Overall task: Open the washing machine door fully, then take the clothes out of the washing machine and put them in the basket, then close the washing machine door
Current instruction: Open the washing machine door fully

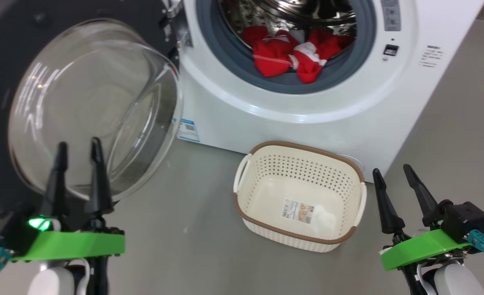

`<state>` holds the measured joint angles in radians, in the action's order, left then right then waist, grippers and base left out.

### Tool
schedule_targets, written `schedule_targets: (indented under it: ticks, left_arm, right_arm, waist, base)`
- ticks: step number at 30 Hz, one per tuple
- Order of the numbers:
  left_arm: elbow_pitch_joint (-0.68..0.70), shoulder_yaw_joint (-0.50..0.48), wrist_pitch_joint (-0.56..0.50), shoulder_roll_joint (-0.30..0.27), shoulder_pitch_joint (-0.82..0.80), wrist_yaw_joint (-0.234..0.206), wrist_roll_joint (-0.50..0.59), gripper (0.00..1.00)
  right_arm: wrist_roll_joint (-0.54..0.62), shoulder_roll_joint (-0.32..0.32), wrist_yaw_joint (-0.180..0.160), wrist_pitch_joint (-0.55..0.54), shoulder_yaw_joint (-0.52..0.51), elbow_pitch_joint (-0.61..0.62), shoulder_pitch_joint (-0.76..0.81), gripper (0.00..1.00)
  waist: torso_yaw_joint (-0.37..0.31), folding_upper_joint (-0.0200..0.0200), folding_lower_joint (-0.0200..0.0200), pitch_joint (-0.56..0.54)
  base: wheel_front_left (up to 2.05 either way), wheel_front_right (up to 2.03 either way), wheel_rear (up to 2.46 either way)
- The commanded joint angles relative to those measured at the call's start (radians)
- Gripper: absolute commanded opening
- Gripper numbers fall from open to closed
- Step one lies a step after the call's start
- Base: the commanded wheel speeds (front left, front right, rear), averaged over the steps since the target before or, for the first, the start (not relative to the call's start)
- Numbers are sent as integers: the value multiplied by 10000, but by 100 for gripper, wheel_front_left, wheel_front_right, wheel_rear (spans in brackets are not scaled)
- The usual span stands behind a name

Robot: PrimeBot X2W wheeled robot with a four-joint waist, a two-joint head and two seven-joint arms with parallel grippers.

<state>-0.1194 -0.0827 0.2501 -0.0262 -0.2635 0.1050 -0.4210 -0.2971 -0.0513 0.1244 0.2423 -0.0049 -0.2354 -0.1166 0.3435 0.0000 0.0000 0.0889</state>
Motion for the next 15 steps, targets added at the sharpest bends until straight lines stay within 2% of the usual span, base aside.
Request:
schedule_targets:
  ticks: [1, 7, 15]
  left_arm:
    - [279, -222, -4, -269, -71, 71, -60, 100]
    - [192, 420, 12, -479, 109, 206, -342, 100]
    - [-262, 1242, -23, -1173, 499, 248, -446, 100]
  right_arm:
    - [116, 11, 63, 126, 187, 213, -326, 100]
    - [112, 11, 63, 174, 92, 255, -261, 100]
    - [61, 11, 63, 191, 96, 338, -69, 100]
  waist:
    - [-295, 0, 0, -46]
    - [-1055, 0, 0, -112]
    - [-2017, 0, 0, -257]
  base:
    - [0, 0, 0]
    - [0, 0, 0]
    - [0, 0, 0]
